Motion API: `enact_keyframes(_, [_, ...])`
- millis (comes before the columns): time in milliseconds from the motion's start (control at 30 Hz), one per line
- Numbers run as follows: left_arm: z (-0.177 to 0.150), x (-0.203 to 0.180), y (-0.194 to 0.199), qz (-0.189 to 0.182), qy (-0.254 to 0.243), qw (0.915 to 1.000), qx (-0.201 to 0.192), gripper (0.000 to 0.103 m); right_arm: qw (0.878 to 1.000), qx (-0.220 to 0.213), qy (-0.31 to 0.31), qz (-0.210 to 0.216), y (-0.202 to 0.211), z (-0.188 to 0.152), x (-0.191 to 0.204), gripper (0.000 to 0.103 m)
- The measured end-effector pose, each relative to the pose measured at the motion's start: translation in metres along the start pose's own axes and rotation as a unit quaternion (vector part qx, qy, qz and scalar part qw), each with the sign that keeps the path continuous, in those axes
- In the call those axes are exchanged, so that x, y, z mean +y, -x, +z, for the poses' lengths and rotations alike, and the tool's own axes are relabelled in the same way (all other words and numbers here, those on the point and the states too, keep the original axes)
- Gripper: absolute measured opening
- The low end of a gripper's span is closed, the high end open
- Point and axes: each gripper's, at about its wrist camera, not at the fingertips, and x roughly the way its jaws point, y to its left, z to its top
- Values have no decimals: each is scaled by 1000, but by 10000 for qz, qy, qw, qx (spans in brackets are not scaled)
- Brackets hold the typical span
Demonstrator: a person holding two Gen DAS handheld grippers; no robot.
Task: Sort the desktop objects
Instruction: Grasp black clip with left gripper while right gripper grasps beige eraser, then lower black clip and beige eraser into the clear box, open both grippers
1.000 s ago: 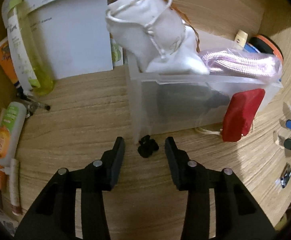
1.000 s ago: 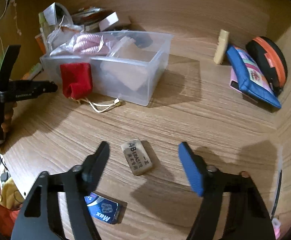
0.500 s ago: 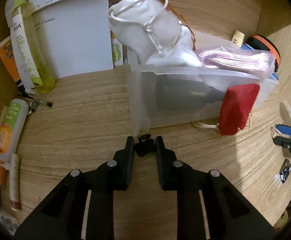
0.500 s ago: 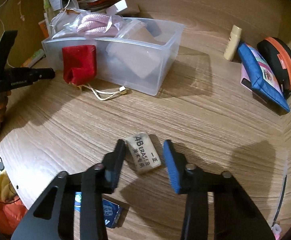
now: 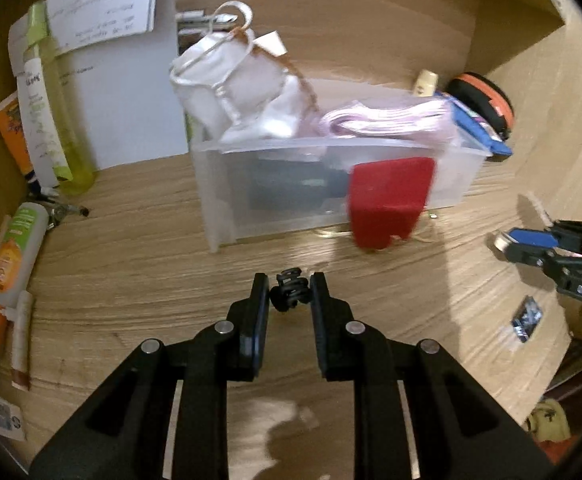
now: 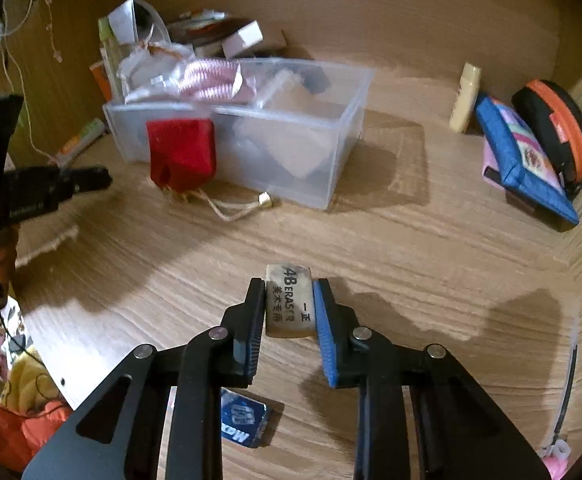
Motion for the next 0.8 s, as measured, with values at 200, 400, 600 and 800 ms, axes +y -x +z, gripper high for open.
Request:
enact_keyframes(200, [5,-15,14,-156,-86,9996,-236,20,9993,-263,-195,173,6,8,2,22])
enact_keyframes(400, [20,-32,18,-242,-162,9981,-545,20,9983,-501,-218,222,13,19,4,22])
enact_keyframes(600, [32,-33,18,-341,-113,9970,-687,20,9961,-782,-283,277,25,36,-2,22])
enact_keyframes(800, [49,-28,19,-417,-68,9954,-855,20,9952,-897,-301,234,27,55,-11,22])
